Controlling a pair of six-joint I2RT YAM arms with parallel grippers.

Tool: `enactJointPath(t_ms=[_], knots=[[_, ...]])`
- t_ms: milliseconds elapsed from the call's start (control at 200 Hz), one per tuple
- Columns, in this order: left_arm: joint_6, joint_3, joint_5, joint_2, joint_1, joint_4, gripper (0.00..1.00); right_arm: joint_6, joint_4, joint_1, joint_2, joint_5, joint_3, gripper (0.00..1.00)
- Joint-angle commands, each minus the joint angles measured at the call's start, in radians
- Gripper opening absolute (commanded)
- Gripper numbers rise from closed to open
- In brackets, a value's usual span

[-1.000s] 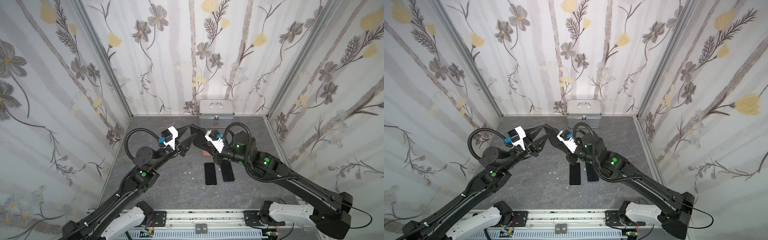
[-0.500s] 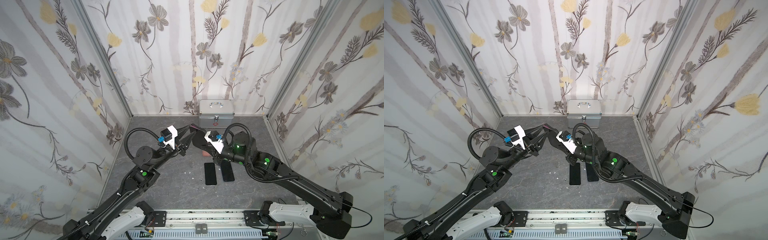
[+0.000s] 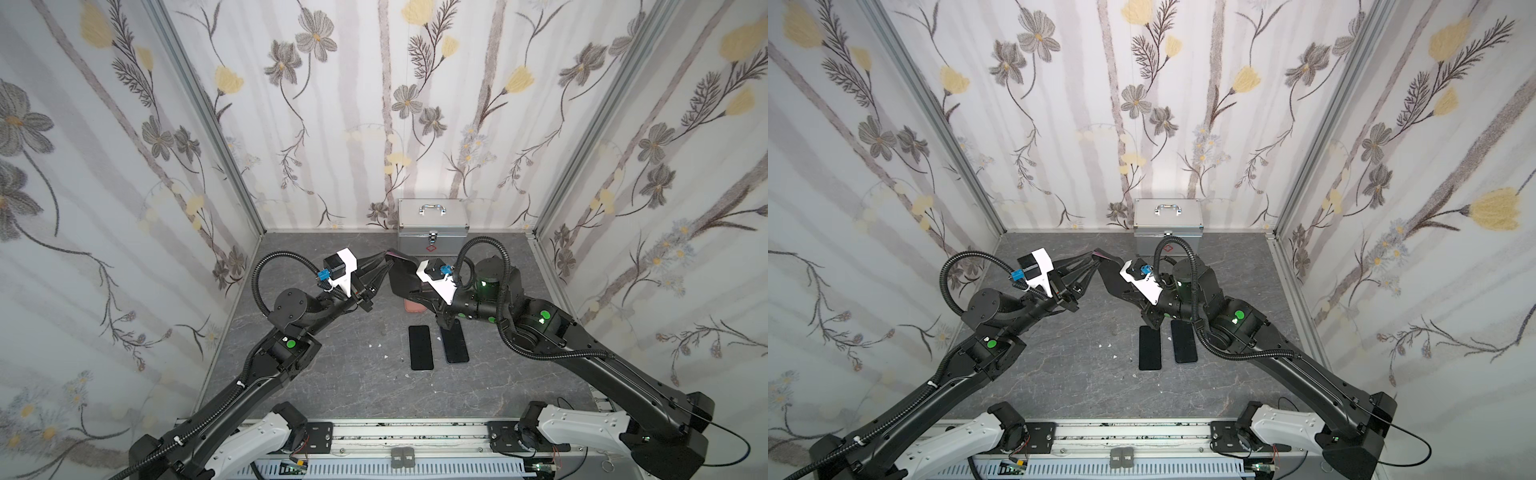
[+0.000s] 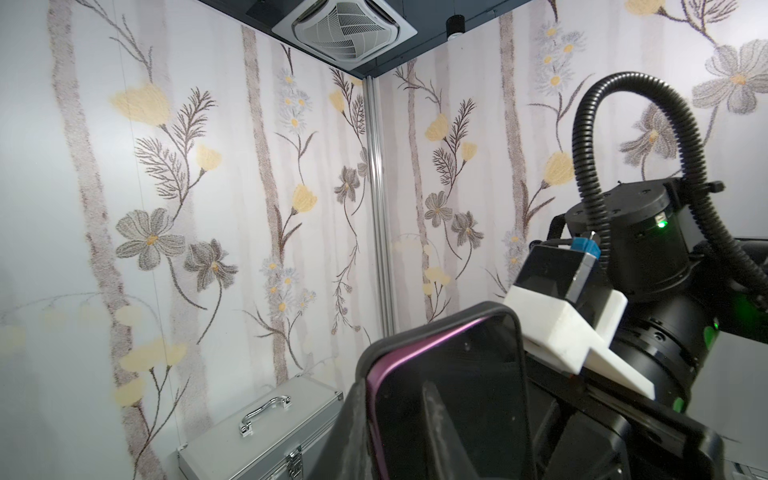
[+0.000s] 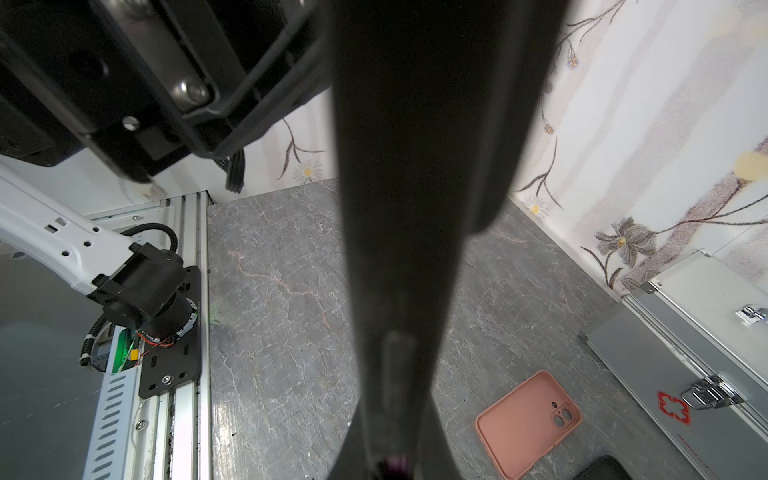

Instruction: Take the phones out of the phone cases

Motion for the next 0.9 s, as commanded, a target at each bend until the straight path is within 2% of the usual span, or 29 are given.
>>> enactJointPath(t_ms=[0,185,345,570,759,894], knots=[[-0.029,0.006,0.36,0.02,-0.008,-0.101,0.22,-0.101,0.079,-0.014,-0.003,-0.231,0.009,0.0],[-0.095,0.04,0.519,0.053,-0.001,-0.101,0.26,-0.15,0.061,-0.076,-0.03,-0.379,0.015,0.0],[-0.13,0.061,0.599,0.071,-0.002,-0.101,0.26,-0.185,0.037,-0.097,-0.03,-0.462,0.036,0.0],[-0.17,0.08,0.681,0.093,-0.004,-0.1,0.24,-0.106,0.158,-0.148,-0.052,-0.562,0.015,0.0],[-0.172,0.065,0.666,0.087,-0.006,-0.092,0.24,0.044,0.381,-0.182,-0.081,-0.637,-0.043,0.0],[-0.156,0.05,0.611,0.066,-0.007,-0.087,0.15,0.066,0.415,-0.184,-0.078,-0.623,-0.057,0.0]])
